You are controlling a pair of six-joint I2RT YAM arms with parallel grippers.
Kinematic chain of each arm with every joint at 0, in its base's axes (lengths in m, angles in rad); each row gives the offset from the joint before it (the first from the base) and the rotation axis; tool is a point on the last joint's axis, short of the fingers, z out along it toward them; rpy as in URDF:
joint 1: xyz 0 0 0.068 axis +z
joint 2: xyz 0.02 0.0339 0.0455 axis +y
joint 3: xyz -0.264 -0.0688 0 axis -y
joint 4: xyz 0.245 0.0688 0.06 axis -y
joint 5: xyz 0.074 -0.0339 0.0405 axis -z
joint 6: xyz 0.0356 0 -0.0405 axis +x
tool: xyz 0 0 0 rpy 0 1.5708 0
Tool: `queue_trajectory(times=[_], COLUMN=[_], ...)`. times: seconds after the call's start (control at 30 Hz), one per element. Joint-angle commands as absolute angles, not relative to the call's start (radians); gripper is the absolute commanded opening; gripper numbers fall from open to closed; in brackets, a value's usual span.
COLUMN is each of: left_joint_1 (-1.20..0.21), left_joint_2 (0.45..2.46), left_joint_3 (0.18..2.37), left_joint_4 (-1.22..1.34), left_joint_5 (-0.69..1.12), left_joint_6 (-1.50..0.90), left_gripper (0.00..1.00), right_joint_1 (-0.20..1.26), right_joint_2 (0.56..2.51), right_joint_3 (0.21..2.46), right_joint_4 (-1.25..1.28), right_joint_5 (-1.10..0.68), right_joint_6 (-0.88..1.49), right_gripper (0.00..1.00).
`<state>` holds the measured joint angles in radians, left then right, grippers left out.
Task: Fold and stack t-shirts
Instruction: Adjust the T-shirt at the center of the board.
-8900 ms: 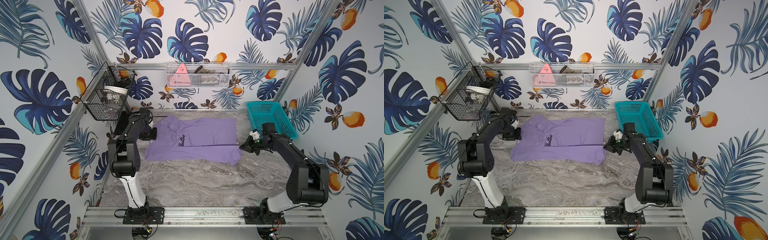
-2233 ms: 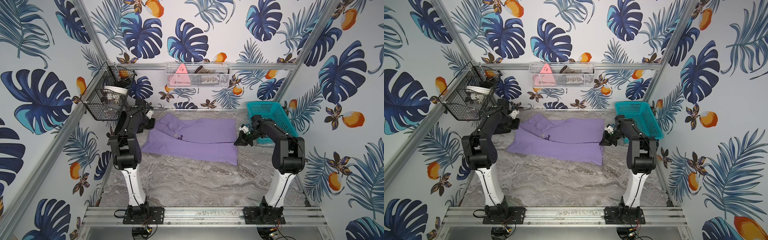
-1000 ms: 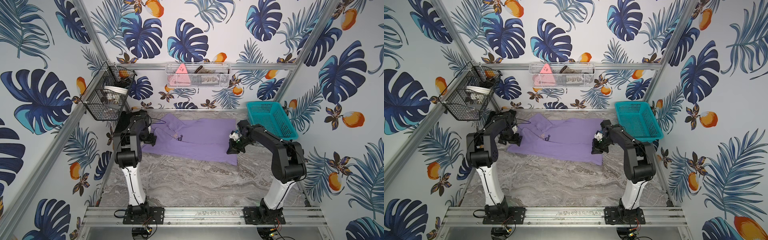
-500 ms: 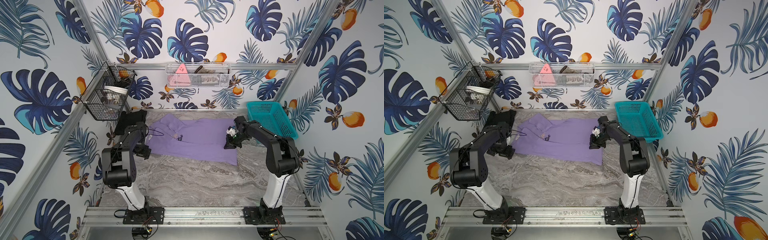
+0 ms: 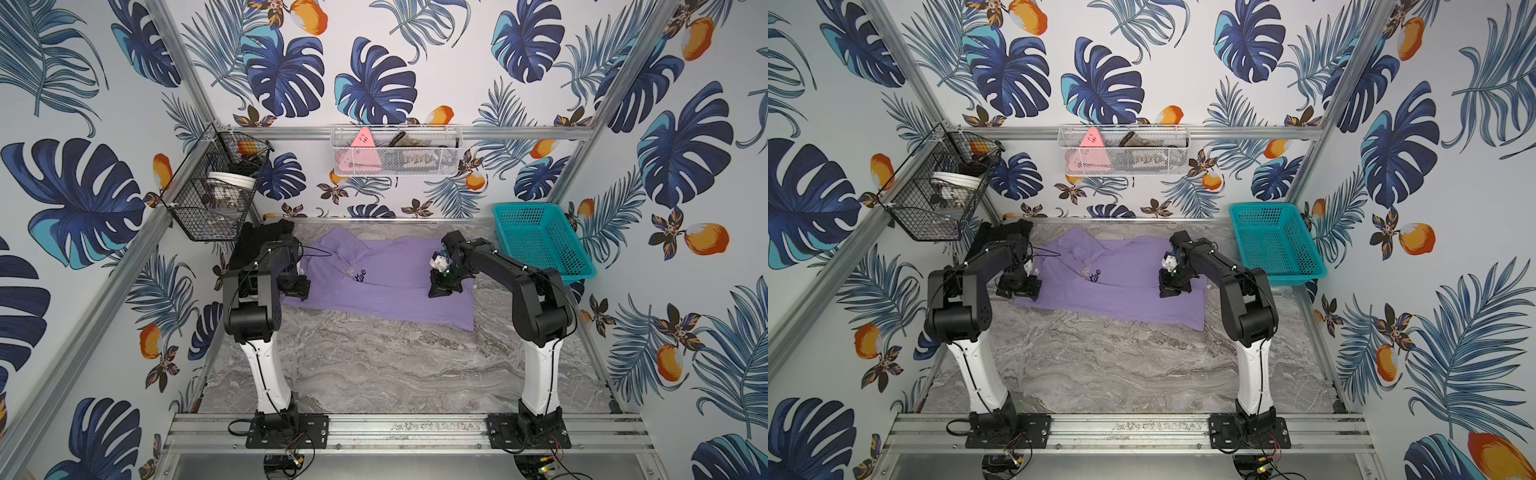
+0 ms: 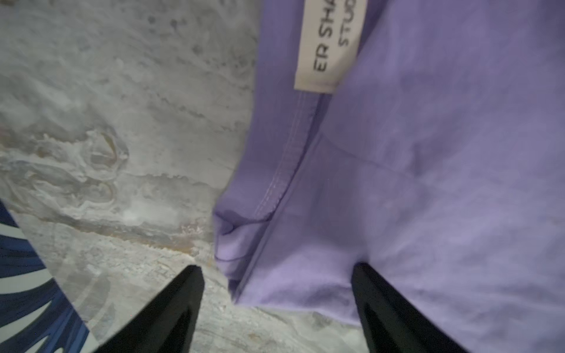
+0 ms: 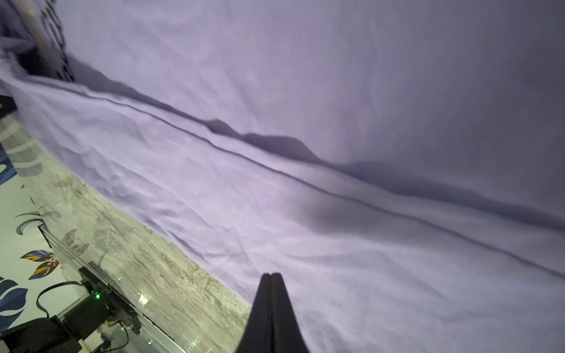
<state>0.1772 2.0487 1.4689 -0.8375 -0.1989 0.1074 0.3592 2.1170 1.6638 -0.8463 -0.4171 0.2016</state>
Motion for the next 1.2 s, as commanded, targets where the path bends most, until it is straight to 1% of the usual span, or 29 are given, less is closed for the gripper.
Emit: queue_trajectory(times=[0.0,0.1,0.2,0.23,0.33,0.37,0.43,0.47,0.53,0.57,0.7,0.77,0.8,0.9,1.03,1.17], left_joint_1=[0.179,0.182,0.183,0.183,0.183,0.183,0.182,0.183,0.182,0.183,0.183,0.183,0.183,0.182,0.183,0.182], left_joint_2=[2.031,1.959,1.867,1.848,1.801,1.791,1.78,1.782,1.789,1.792,1.816,1.821,1.82,1.801,1.781,1.789], left_joint_3=[1.381,1.263,1.154,1.133,1.081,1.069,1.058,1.062,1.079,1.092,1.159,1.2,1.221,1.29,1.363,1.414], left_joint_4=[-0.836,-0.822,-0.812,-0.816,-0.829,-0.83,-0.826,-0.829,-0.84,-0.843,-0.884,-0.908,-0.923,-0.962,-0.995,-1.021], left_joint_5=[-0.323,-0.354,-0.357,-0.362,-0.365,-0.365,-0.366,-0.368,-0.369,-0.366,-0.358,-0.367,-0.367,-0.378,-0.394,-0.393], left_joint_6=[0.14,0.157,0.164,0.159,0.137,0.13,0.118,0.11,0.097,0.092,0.076,0.071,0.07,0.086,0.113,0.111], left_gripper=[0.85,0.85,0.84,0.84,0.85,0.85,0.84,0.85,0.84,0.85,0.85,0.85,0.85,0.86,0.87,0.87], right_joint_1=[0.361,0.362,0.363,0.368,0.401,0.415,0.447,0.465,0.482,0.518,0.562,0.59,0.6,0.602,0.563,0.497], right_joint_2=[2.132,2.134,2.157,2.165,2.252,2.295,2.382,2.431,2.52,2.565,2.707,2.749,2.76,2.772,2.792,2.816], right_joint_3=[1.698,1.707,1.747,1.77,1.894,1.958,2.09,2.165,2.295,2.356,2.487,2.522,2.528,2.528,2.563,2.568], right_joint_4=[-0.838,-0.829,-0.821,-0.822,-0.828,-0.833,-0.836,-0.83,-0.797,-0.768,-0.591,-0.589,-0.622,-0.728,-0.808,-0.843], right_joint_5=[-0.42,-0.443,-0.515,-0.538,-0.624,-0.67,-0.753,-0.787,-0.861,-0.9,-1.059,-1.073,-1.049,-0.896,-0.741,-0.592], right_joint_6=[0.213,0.222,0.231,0.233,0.235,0.238,0.258,0.276,0.33,0.371,0.567,0.55,0.515,0.397,0.263,0.198], right_gripper=[0.0,0.0,0.0,0.03,0.22,0.3,0.63,0.75,0.84,0.86,0.88,0.88,0.88,0.88,0.86,0.86])
